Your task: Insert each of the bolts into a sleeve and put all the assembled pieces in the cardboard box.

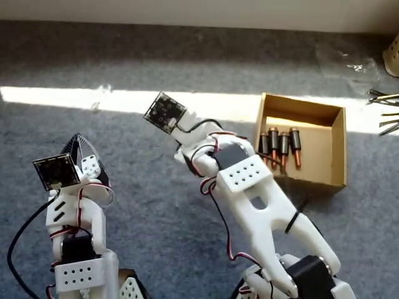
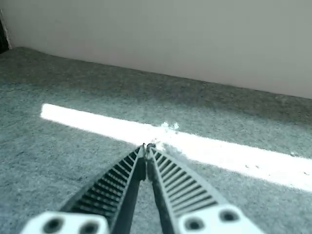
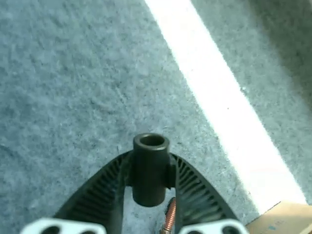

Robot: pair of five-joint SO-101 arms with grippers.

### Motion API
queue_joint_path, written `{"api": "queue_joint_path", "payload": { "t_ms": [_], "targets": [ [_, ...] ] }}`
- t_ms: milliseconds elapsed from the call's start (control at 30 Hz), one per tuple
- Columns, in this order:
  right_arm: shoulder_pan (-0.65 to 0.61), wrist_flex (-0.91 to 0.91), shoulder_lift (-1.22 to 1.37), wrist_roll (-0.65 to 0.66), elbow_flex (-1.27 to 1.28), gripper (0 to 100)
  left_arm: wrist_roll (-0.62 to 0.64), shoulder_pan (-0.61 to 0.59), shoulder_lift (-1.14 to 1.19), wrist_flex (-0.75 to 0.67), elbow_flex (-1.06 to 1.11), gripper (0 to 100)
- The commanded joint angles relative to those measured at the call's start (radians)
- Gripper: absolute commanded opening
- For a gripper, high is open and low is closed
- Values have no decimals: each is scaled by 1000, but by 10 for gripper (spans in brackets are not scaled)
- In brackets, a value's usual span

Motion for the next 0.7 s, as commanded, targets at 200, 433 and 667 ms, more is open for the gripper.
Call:
{"api": "queue_joint_path", "payload": {
  "t_ms": [200, 433, 667],
  "targets": [
    [-12, -13, -243, -49, -61, 5, 2, -5, -15, -23, 5, 27],
    [-7, -8, -426, -155, 73, 5, 5, -5, -13, -20, 5, 28],
    [-1, -8, -576, -203, 206, 5, 2, 38, -13, -18, 5, 24]
  ]
}}
